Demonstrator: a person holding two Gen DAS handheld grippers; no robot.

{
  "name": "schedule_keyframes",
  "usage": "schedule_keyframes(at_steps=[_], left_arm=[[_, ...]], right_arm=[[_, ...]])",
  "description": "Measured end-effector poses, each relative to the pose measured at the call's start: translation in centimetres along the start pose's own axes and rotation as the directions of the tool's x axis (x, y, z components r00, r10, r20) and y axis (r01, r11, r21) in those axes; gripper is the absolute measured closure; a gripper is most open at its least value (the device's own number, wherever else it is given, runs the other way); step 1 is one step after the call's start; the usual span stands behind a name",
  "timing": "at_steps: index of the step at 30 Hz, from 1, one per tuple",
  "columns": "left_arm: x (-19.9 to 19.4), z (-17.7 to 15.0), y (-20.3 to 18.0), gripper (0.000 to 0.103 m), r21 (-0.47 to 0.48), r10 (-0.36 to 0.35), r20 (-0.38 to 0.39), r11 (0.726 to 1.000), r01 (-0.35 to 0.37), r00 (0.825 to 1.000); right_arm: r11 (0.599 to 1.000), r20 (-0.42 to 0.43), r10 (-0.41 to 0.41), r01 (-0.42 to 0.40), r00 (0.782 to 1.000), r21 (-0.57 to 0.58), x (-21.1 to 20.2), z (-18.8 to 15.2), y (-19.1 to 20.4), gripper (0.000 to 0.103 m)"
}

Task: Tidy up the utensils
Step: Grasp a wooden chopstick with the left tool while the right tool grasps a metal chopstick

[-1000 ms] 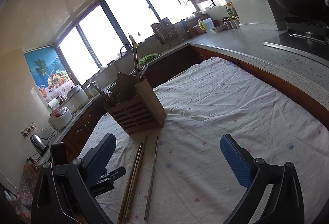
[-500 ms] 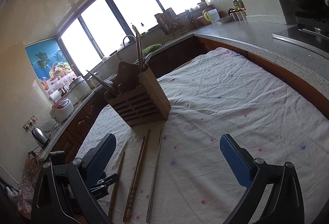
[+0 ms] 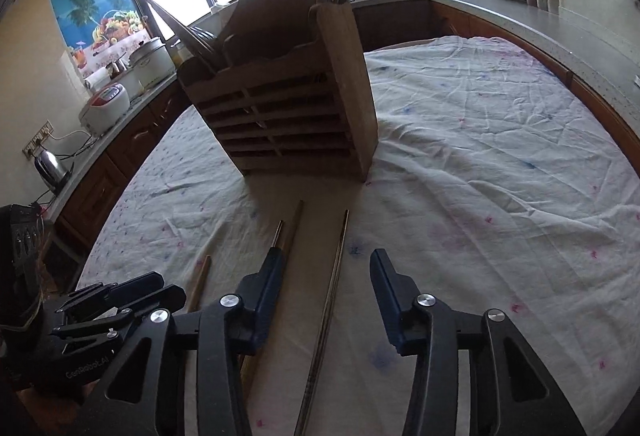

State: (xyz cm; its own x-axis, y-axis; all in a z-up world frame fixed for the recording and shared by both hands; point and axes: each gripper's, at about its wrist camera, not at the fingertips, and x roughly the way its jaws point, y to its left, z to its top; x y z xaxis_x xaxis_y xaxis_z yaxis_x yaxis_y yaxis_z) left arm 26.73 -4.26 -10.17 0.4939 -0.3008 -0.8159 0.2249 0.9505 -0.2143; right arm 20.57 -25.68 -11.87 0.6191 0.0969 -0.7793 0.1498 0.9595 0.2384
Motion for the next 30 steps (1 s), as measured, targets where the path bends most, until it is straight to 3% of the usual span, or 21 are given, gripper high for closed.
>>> schedule_keyframes(at_steps=[5, 10, 12, 13, 22, 30], left_arm=[[1.6, 0.6, -1.0, 0.068, 0.048, 0.039, 0.011, 0.998, -0.04, 0.999], [2.3, 0.2, -2.8, 0.081, 0.136, 0.117, 0.055, 0.983, -0.123, 0.992], [2.3, 0.2, -2.6, 0.09, 0.126, 0.108, 0.059, 0.985, -0.114, 0.992], [2.1, 0.3, -2.4, 0.096, 0.114, 0.1, 0.056, 0.988, -0.106, 0.993], [0.3, 0.4, 0.8, 0.099, -0.027, -0.042, 0.035, 0.999, 0.043, 0.998], [-0.4, -0.9, 1.2, 0.098, -0.008, -0.029, -0.004, 1.0, 0.029, 1.0]], right_arm=[[0.998, -0.032, -0.051, 0.05, 0.998, -0.047, 2.6, 0.7, 0.3, 0.074], [0.982, -0.038, -0.136, 0.13, 0.99, -0.134, 3.3, 0.8, 1.6, 0.083], [0.983, -0.036, -0.134, 0.128, 0.99, -0.135, 3.2, 0.7, 1.6, 0.094], [0.985, -0.037, -0.125, 0.12, 0.991, -0.127, 3.1, 0.7, 1.4, 0.095], [0.998, -0.024, -0.044, 0.043, 0.999, -0.04, 1.4, -0.1, 0.2, 0.098], [1.0, -0.033, -0.007, 0.006, 0.999, -0.026, -0.6, -1.7, 0.1, 0.099]])
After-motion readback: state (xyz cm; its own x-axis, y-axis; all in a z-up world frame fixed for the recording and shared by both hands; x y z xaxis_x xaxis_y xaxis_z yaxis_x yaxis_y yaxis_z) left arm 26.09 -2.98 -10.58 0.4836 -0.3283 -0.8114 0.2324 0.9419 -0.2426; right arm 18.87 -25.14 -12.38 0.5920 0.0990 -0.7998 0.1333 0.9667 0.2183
